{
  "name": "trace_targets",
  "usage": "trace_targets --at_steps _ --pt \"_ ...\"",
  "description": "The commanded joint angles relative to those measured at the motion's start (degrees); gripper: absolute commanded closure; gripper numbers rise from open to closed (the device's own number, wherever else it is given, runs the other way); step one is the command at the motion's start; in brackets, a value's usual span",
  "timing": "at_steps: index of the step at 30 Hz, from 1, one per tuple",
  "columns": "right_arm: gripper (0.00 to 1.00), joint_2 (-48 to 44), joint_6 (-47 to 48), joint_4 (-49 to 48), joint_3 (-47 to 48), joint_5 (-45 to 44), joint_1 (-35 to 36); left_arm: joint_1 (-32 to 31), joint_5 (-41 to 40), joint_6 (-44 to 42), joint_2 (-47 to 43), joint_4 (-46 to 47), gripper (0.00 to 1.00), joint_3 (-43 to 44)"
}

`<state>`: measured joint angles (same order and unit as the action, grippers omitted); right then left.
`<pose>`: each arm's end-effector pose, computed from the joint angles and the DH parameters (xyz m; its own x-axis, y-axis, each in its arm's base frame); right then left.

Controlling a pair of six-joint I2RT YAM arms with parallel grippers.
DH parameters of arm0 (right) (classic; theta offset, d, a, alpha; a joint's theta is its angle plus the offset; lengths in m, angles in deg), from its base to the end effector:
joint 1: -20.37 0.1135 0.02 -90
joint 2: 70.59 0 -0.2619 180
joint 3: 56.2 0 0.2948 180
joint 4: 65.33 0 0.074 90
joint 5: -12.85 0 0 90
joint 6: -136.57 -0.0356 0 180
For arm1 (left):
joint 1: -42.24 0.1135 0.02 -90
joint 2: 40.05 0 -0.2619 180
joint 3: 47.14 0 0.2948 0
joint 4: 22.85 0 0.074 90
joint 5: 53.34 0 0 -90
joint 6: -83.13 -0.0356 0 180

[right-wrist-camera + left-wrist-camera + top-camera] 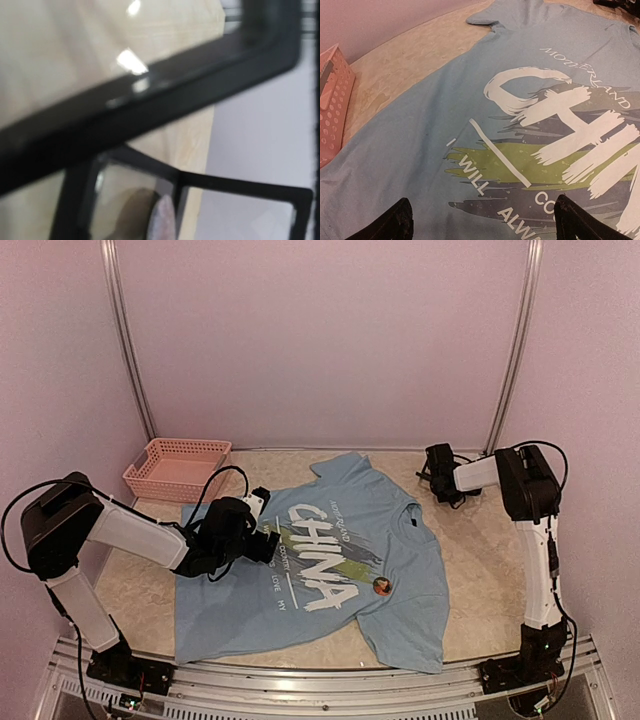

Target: Pin the brooch onto the clothing

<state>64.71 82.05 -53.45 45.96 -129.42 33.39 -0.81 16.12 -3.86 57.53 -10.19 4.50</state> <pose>0.5137 0.0899 0.0688 -0.7973 -0.5489 -0.2509 -0.0687 0.4956 -0.8658 0.2638 -0.2293 0.1024 -0.4227 0.3276 -0.8450 0.4033 0.9030 0.1484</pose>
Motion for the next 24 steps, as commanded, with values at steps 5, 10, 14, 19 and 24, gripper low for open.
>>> trace_targets --at_steps 5,10,14,19,24 --pt "0.89 -2.92 1.9 -2.75 -0.29 -0.93 -0.43 0.42 0.17 0.16 0.78 0.03 0.07 1.17" --pt "0.93 -2.39 0.61 0.1 0.77 0.42 -1.01 0.42 0.14 0.11 0.53 0.12 0.07 0.97" --pt "1.0 -1.57 -1.84 4.42 2.28 0.92 -1.58 0.42 0.14 0.13 0.76 -0.05 0.07 1.14" --pt "1.0 -2.92 -3.97 6.2 2.27 1.16 -1.46 0.42 0.14 0.07 0.44 -0.06 0.07 1.1" --pt "1.0 -7.73 -5.58 6.63 0.86 2.35 -0.09 0.33 0.38 0.08 -0.26 0.29 0.07 0.8"
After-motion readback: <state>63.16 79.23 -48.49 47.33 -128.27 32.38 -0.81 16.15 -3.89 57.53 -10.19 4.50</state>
